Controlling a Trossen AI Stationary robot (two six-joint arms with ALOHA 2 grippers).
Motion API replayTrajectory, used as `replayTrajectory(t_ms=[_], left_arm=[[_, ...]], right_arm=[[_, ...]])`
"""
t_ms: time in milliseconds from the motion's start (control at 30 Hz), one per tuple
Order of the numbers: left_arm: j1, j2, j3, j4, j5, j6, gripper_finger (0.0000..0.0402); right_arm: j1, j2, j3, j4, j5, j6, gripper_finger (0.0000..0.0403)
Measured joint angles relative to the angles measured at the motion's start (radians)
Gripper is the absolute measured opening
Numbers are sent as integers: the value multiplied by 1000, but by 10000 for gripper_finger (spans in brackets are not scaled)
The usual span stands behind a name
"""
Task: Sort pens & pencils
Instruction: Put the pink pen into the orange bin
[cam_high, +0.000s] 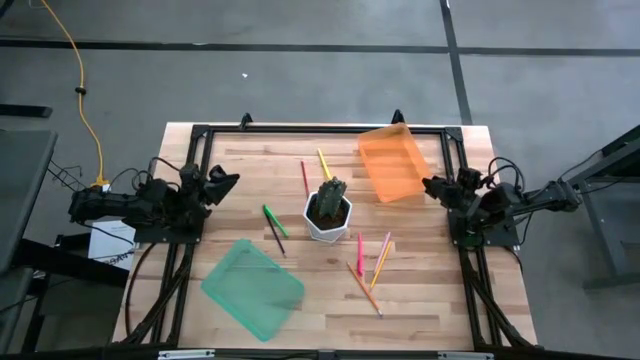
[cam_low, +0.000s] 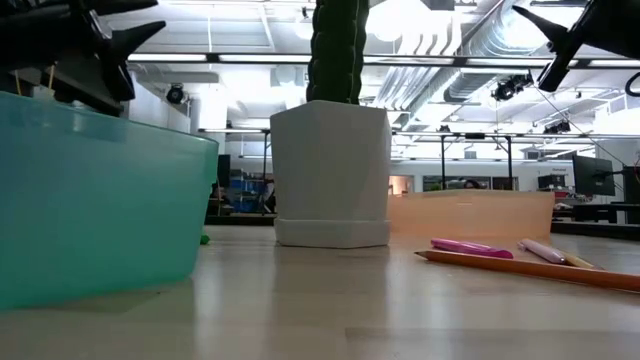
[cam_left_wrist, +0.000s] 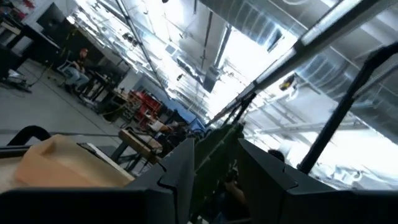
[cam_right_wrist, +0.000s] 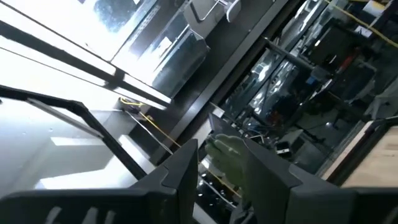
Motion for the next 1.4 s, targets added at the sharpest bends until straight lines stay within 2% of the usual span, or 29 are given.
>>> replayTrajectory(t_ms=[67,133,233,367,433,467,533,633,767,900,1000,1100,1200,1300,1400], left_arm=[[0,0,0,-5,-8,0,108],[0,0,0,12,-43,7,108],[0,0,-1,141,-62,86,108],[0,9,9,423,-10,259,108],[0,15,62,477,62,350,108],[0,19,102,454,101,387,108],[0,40,200,310,150,437,108],[0,120,407,-59,176,460,108],[0,301,737,-556,234,463,108],[0,488,1039,-917,254,517,108],[0,615,1199,-1142,253,524,108],[0,710,1286,-1323,255,516,108],[0,781,1297,-1418,302,488,108],[-1,839,1297,-1463,332,482,108],[-1,885,1297,-1490,341,492,108]], right_arm=[[0,0,0,0,3,-4,114],[0,0,2,12,60,-18,114],[-1,2,32,23,156,28,114],[0,33,139,45,15,-147,114],[0,75,226,29,-49,-244,114],[0,101,280,-3,-76,-284,114],[0,161,395,-153,-96,-329,114],[0,282,598,-493,-95,-332,114],[0,468,882,-857,-98,-336,114],[0,623,1150,-1192,-109,-352,114],[0,715,1297,-1416,-113,-320,114],[0,796,1383,-1624,-148,-238,114],[0,873,1404,-1798,-218,-151,114],[0,945,1387,-1896,-278,-120,114],[0,1006,1346,-1897,-340,-133,114]])
